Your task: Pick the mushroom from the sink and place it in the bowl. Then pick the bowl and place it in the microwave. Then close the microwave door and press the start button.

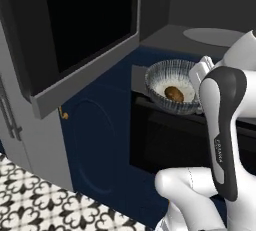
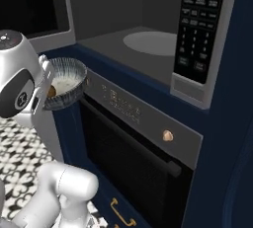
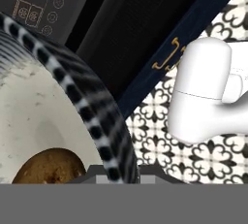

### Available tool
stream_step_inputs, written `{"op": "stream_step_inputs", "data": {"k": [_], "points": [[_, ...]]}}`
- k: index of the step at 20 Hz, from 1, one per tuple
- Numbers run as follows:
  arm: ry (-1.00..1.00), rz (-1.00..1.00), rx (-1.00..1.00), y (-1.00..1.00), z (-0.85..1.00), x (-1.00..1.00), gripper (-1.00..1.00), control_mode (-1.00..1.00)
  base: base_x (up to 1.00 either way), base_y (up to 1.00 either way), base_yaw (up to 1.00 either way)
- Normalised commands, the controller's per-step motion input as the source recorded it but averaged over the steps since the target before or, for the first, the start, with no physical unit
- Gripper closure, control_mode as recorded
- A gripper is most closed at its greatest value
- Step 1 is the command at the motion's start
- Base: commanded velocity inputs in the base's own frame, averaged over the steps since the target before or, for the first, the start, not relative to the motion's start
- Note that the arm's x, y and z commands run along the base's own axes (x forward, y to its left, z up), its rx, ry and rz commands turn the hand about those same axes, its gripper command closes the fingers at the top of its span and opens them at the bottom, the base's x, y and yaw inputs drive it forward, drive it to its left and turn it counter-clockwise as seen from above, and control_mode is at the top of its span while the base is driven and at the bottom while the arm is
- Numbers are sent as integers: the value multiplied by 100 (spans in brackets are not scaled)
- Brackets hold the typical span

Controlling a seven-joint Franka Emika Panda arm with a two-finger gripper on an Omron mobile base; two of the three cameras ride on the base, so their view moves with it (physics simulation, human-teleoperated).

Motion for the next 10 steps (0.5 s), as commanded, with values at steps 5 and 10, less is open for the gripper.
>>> {"op": "stream_step_inputs", "data": {"k": [5,10], "points": [[0,0,0,0,0,0,100,100,0,-1,22],[0,0,0,0,0,0,100,100,-3,0,15]]}}
